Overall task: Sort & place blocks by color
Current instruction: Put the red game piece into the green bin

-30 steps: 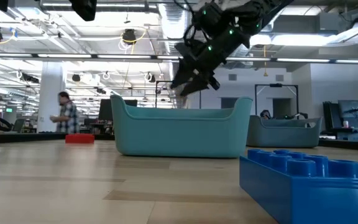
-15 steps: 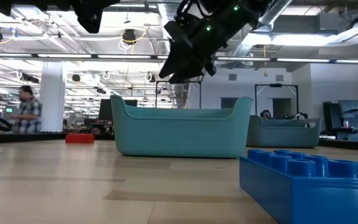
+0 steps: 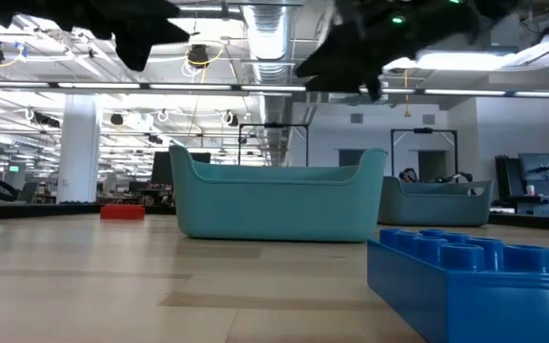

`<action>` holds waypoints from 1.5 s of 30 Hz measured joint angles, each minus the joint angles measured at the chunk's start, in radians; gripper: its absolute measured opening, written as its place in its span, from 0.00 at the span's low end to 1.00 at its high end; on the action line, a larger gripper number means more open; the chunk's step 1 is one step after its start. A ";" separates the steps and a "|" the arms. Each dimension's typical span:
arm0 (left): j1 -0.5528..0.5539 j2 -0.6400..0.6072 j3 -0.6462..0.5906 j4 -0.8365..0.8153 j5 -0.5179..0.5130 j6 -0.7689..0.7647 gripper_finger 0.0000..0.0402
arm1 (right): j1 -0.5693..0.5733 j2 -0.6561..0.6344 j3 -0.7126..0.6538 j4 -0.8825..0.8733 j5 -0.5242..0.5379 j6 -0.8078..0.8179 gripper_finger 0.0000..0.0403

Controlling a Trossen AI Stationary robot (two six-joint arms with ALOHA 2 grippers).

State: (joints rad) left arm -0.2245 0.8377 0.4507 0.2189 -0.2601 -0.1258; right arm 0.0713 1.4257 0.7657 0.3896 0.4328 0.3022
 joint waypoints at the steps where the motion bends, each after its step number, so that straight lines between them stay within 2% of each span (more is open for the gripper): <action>1: 0.000 0.006 0.000 -0.003 -0.020 -0.004 0.47 | 0.009 -0.012 -0.042 0.066 0.000 -0.009 0.47; 4: 0.000 0.031 0.000 -0.023 -0.073 -0.027 0.47 | 0.037 -0.031 -0.140 0.231 -0.004 -0.030 0.46; 8: 0.031 0.047 0.003 -0.067 -0.172 -0.071 0.47 | 0.062 -0.028 -0.204 0.343 -0.004 -0.032 0.45; 17: 0.283 0.049 0.141 -0.545 -0.163 -0.133 0.47 | 0.066 -0.040 -0.215 0.360 -0.012 -0.043 0.44; 20: 0.380 0.049 0.147 -0.576 -0.118 -0.128 0.47 | 0.066 -0.040 -0.215 0.360 -0.015 -0.046 0.44; 23: 0.450 0.048 0.147 -0.564 -0.018 -0.115 0.48 | 0.066 -0.040 -0.215 0.362 -0.016 -0.046 0.44; 27: 0.523 0.048 0.147 -0.575 0.036 -0.062 0.51 | 0.066 -0.040 -0.214 0.380 -0.016 -0.049 0.43; 32: 0.592 0.049 0.164 -0.576 0.206 -0.023 0.58 | 0.066 -0.040 -0.214 0.399 -0.028 -0.050 0.43; 39: 0.645 0.100 0.251 -0.670 0.192 0.036 0.67 | 0.062 -0.040 -0.214 0.421 -0.052 -0.052 0.42; 42: 0.658 0.148 0.302 -0.727 0.211 0.060 0.69 | 0.062 -0.040 -0.214 0.420 -0.056 -0.051 0.41; 45: 0.669 0.209 0.351 -0.790 0.187 0.115 0.69 | 0.057 -0.040 -0.214 0.420 -0.073 -0.050 0.41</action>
State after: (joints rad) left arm 0.4446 1.0464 0.8013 -0.5714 -0.0732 -0.0109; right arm 0.1284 1.3853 0.5518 0.8097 0.3602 0.2524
